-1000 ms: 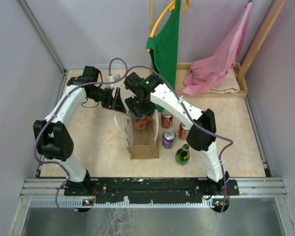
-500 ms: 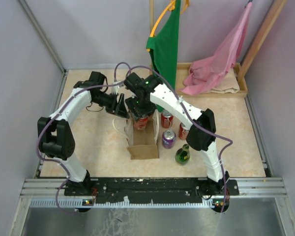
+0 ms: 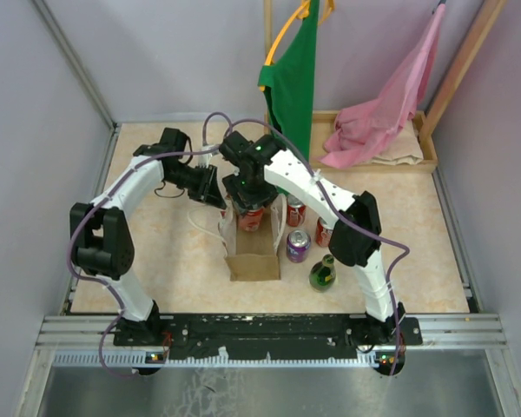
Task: Place the beverage into the canvas bag
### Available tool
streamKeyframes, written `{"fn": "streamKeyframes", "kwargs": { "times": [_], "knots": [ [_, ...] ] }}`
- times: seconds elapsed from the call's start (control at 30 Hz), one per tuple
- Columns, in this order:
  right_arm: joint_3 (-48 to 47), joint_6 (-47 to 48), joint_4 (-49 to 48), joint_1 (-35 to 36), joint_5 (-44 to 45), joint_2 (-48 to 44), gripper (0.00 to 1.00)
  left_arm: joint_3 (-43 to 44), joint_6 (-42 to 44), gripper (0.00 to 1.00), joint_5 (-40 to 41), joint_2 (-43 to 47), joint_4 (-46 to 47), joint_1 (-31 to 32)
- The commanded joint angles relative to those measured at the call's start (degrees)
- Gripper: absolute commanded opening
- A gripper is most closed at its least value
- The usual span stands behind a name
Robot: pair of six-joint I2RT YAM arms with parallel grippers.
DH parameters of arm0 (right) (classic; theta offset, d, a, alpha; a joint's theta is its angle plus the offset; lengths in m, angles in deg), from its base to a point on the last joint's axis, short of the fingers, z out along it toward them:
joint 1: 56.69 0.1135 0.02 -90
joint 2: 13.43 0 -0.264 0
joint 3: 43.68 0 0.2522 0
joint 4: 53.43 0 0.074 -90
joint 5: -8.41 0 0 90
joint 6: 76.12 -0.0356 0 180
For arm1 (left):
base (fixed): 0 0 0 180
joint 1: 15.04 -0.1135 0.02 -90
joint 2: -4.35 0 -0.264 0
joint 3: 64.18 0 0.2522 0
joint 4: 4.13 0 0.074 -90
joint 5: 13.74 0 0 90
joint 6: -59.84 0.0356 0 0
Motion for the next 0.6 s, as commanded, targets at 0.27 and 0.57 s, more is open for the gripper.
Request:
{"fn": "streamKeyframes", "kwargs": {
  "times": [0.27, 0.57],
  "knots": [
    [8.36, 2.50, -11.51, 1.49, 3.32, -5.97, 0.00, 1.23, -0.72, 0.21, 0.11, -2.47, 0.56, 0.49],
    [9.80, 3.36, -16.91, 2.14, 5.22, -7.12, 0.00, 2.01, -0.61, 0.21, -0.52, -3.29, 0.28, 0.50]
  ]
}}
